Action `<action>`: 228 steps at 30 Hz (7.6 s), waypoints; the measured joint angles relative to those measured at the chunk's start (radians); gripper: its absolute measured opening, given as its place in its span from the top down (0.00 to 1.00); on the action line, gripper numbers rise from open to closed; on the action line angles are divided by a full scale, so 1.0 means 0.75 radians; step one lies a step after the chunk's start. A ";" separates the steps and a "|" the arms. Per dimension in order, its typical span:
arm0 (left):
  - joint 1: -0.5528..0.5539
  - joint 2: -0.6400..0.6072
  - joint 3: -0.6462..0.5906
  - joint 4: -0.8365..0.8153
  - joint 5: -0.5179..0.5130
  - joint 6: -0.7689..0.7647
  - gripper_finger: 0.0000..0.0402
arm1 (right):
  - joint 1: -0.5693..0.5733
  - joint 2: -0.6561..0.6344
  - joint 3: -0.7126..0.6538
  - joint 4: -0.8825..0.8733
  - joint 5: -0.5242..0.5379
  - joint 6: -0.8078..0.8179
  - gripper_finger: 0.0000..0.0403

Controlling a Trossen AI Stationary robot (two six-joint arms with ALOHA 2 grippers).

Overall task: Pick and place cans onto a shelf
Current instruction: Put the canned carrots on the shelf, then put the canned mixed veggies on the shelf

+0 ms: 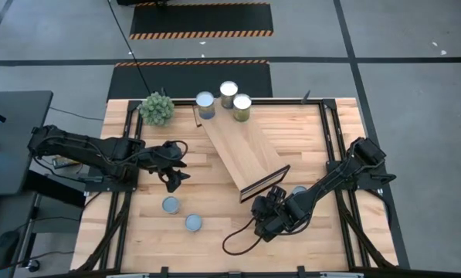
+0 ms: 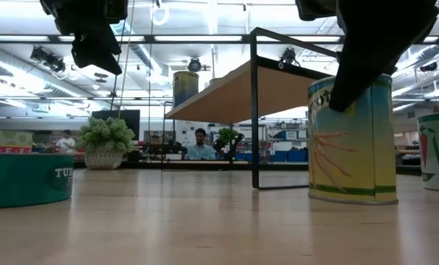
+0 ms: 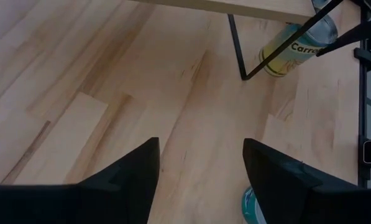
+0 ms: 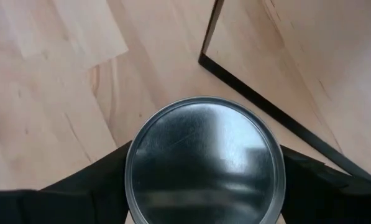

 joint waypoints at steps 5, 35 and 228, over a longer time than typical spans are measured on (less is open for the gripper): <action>0.000 0.000 0.000 0.000 0.000 0.030 0.41 | 0.000 0.001 0.057 -0.038 -0.024 -0.040 0.21; 0.001 0.000 0.000 -0.005 -0.026 0.059 0.42 | -0.295 0.001 0.970 -0.335 -0.358 -0.848 0.20; 0.000 -0.001 0.000 -0.093 0.135 0.175 0.49 | -0.175 -0.072 0.767 -1.018 -0.220 -0.355 0.23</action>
